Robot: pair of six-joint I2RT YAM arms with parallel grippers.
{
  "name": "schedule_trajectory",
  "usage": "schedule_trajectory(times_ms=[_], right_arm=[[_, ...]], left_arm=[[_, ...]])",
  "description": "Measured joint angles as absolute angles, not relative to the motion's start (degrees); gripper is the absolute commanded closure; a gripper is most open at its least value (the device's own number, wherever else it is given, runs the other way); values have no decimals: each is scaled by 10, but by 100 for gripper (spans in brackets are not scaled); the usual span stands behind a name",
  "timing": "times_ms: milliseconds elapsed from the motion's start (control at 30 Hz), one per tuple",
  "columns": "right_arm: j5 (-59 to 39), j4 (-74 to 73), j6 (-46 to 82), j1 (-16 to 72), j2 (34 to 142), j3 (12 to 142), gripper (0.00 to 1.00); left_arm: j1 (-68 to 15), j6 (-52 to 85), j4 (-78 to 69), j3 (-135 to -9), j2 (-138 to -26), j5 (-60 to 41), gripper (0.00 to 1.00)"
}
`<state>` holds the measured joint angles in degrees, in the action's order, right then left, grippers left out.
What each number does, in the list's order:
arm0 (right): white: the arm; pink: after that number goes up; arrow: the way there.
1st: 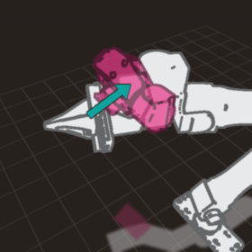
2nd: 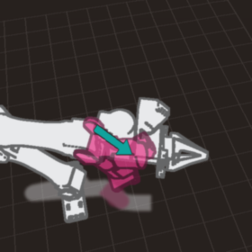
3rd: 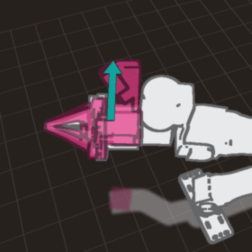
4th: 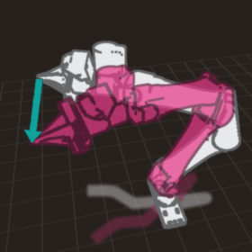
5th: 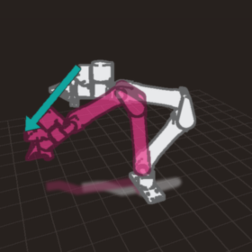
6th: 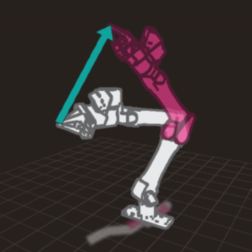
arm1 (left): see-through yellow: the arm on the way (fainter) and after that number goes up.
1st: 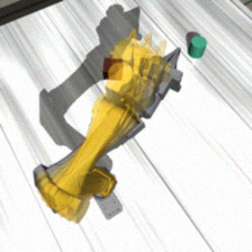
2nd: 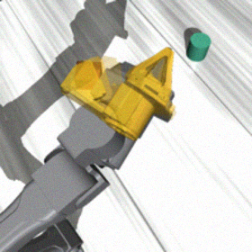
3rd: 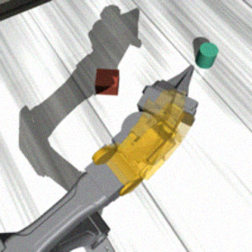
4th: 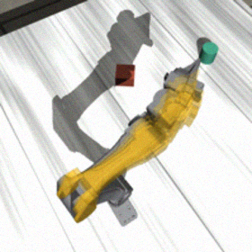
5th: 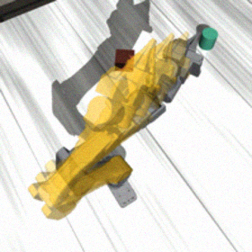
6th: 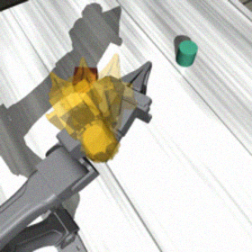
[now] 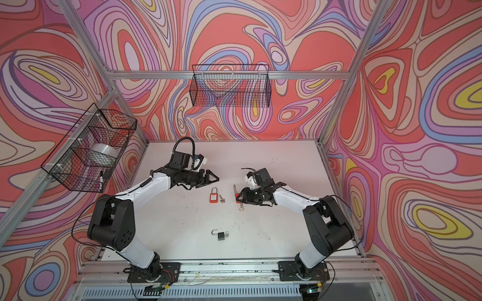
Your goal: Lock with the key
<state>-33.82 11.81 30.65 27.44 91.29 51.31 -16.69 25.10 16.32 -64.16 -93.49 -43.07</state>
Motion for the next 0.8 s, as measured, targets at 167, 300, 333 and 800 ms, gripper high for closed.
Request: schedule_trajectory(times_ms=[167,300,333,800], right_arm=[[-407,56,340,274,913,520,71],[-431,51,340,274,919,548,71],[-435,50,339,274,919,554,72],[-450,66,295,274,939,603,73]], left_arm=[[-176,251,135,-638,-911,-450,33],[-187,252,119,-638,-908,-459,36],[-189,253,117,-638,-908,-459,37],[-215,279,89,-648,-929,-448,54]])
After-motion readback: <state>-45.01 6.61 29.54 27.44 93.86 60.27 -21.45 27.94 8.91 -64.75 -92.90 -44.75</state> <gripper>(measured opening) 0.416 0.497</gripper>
